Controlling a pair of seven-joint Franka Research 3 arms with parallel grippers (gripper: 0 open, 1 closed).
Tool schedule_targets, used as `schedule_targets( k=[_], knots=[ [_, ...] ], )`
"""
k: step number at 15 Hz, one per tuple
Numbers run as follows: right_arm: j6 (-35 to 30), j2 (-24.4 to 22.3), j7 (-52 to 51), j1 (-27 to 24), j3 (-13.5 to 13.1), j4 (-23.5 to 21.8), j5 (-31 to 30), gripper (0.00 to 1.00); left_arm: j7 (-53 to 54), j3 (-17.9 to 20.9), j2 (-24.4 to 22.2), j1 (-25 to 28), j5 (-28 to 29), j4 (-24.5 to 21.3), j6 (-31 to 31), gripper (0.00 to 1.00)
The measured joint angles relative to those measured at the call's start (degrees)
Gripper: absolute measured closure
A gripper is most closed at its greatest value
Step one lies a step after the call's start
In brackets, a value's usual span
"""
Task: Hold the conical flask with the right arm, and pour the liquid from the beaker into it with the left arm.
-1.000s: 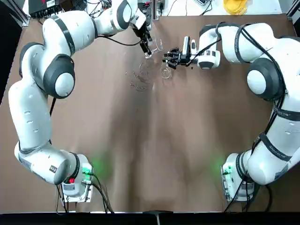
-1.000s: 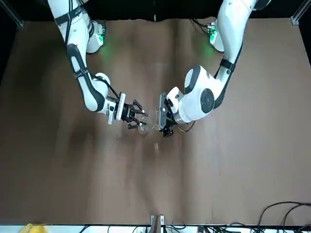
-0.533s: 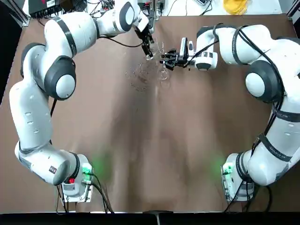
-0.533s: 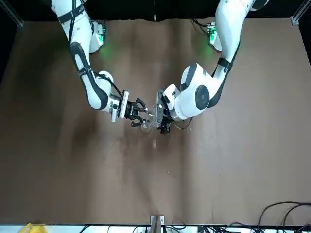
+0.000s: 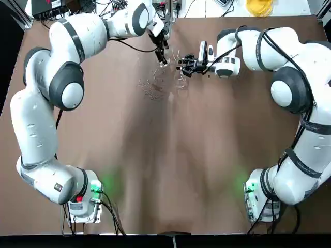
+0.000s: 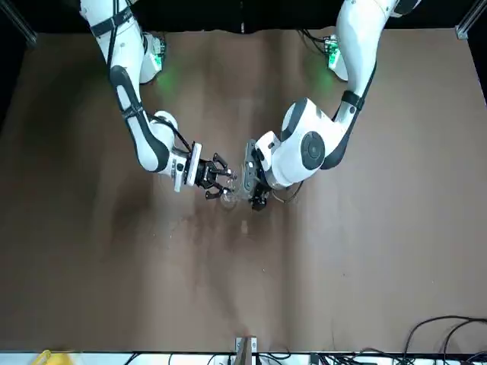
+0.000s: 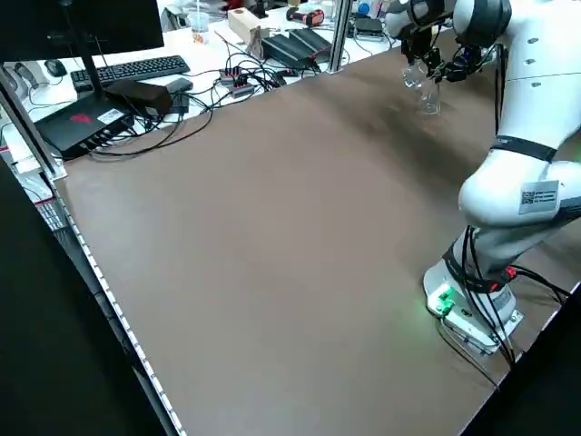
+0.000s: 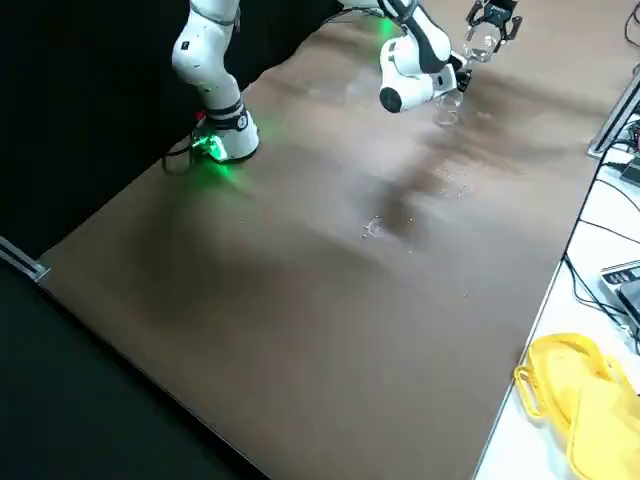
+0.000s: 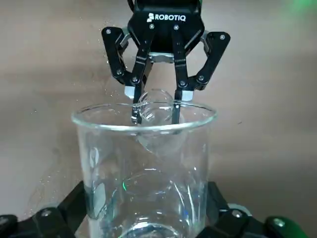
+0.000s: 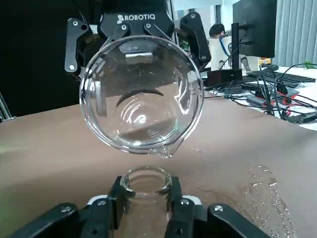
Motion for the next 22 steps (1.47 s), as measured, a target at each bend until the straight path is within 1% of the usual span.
schedule_targets(
  k=[12,18,20,22],
  knots=[
    [0.52,0.03,0.24,0.67,-0.02,0.00,0.46,0.61,-0.03,-0.24,0.00,-0.88,3.76,0.00,-3.28,0.02],
    [0.65,0.20,0.27,0.79,-0.02,-0.02,0.51,0.61,-0.39,-0.24,-0.07,-0.93,4.02,0.15,-4.90,0.02],
    [0.66,0.20,0.27,0.80,-0.02,-0.02,0.56,0.61,-1.52,-0.24,-0.37,-0.95,4.42,0.18,-5.66,0.02],
    [0.67,0.20,0.27,0.80,-0.02,-0.01,0.59,0.61,-3.52,-0.32,-0.82,-0.99,6.14,0.23,-6.21,0.02]
  ],
)
